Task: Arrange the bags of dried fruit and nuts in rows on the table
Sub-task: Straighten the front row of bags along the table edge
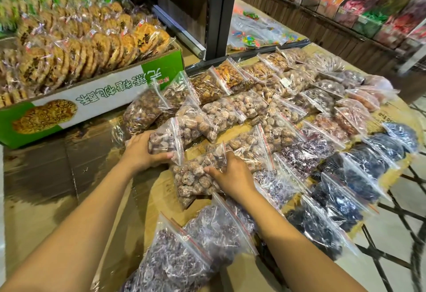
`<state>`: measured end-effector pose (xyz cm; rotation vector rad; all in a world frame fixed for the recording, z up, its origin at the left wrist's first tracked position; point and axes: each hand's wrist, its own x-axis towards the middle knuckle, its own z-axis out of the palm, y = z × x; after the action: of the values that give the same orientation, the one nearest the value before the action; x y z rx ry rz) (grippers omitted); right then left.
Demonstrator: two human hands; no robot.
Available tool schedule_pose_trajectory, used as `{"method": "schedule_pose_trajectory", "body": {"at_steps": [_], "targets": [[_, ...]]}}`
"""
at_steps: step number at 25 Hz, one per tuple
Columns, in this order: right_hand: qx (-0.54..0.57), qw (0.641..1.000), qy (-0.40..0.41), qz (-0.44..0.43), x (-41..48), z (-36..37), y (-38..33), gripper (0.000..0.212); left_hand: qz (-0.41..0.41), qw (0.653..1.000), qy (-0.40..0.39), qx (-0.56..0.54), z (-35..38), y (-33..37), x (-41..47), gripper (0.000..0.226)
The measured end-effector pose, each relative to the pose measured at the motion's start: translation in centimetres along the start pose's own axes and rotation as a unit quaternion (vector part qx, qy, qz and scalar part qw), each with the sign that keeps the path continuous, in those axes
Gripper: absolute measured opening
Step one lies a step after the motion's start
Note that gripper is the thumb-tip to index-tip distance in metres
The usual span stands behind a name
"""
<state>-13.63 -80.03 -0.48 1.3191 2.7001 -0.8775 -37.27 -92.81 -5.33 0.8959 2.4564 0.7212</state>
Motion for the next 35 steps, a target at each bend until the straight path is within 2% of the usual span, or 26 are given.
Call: {"method": "schedule_pose_trajectory", "body": {"at_steps": [2, 5, 6, 9, 11, 12, 14, 16, 18, 20, 22, 25, 27, 29, 32, 35], "targets": [[0.048, 0.999, -0.014, 0.001, -0.1, 0.2, -0.4, 0.069, -0.039, 0.999, 0.02, -0.006, -0.1, 0.4, 0.1, 0.103], [0.097, 0.994, 0.041, -0.039, -0.1, -0.7, -1.3, 0.033, -0.074, 0.997, 0.027, 0.018, 0.5, 0.4, 0.0, 0.116], [0.106, 0.992, 0.055, -0.048, 0.1, -1.0, -1.4, 0.03, -0.088, 0.995, 0.022, 0.028, 0.6, 0.4, 0.0, 0.119], [0.122, 0.992, -0.006, -0.032, -0.1, -1.7, -1.0, 0.036, -0.147, 0.989, 0.001, 0.033, 0.5, 1.3, -0.9, 0.125], [0.221, 0.972, -0.075, -0.009, -1.2, -2.2, -0.2, 0.049, -0.178, 0.984, 0.018, -0.027, 0.6, 2.1, -2.4, 0.125], [0.264, 0.961, -0.081, -0.008, -1.9, -2.4, 0.2, 0.055, -0.181, 0.98, 0.044, -0.064, 0.7, 2.3, -3.4, 0.123], [0.289, 0.956, -0.039, -0.01, -3.8, -3.1, 1.5, 0.055, -0.167, 0.976, 0.092, -0.106, 1.1, 2.2, -6.1, 0.116], [0.289, 0.957, 0.028, -0.006, -5.9, -3.8, 2.9, 0.043, -0.136, 0.978, 0.098, -0.123, 1.4, 1.9, -9.6, 0.117], [0.25, 0.964, 0.091, -0.026, -8.0, -4.1, 4.6, 0.036, -0.092, 0.98, 0.079, -0.158, 1.4, 2.8, -13.7, 0.117], [0.185, 0.973, 0.125, -0.053, -9.8, -4.3, 6.2, 0.038, -0.031, 0.987, 0.021, -0.155, 1.6, 4.5, -18.1, 0.106], [0.126, 0.984, 0.106, -0.062, -11.1, -3.7, 7.0, 0.043, -0.003, 0.994, -0.04, -0.105, 2.2, 5.3, -21.8, 0.107], [0.087, 0.994, 0.022, -0.059, -12.3, -1.0, 7.0, 0.046, -0.011, 0.998, -0.061, -0.028, 4.2, 4.2, -25.2, 0.128], [0.149, 0.988, 0.016, -0.035, -12.8, 1.2, 6.6, 0.032, -0.026, 0.997, -0.07, -0.006, 5.4, 3.4, -26.4, 0.139], [0.254, 0.966, 0.054, -0.008, -13.3, 2.4, 6.3, 0.015, -0.018, 0.998, -0.06, 0.03, 6.2, 3.0, -27.0, 0.14], [0.256, 0.96, 0.112, -0.028, -13.6, 3.2, 5.8, 0.026, -0.004, 0.999, -0.028, 0.034, 6.4, 2.8, -27.0, 0.126], [0.277, 0.943, 0.166, -0.083, -14.0, 3.0, 4.2, 0.027, 0.031, 0.998, 0.021, -0.056, 6.1, 2.2, -27.2, 0.114]]}}
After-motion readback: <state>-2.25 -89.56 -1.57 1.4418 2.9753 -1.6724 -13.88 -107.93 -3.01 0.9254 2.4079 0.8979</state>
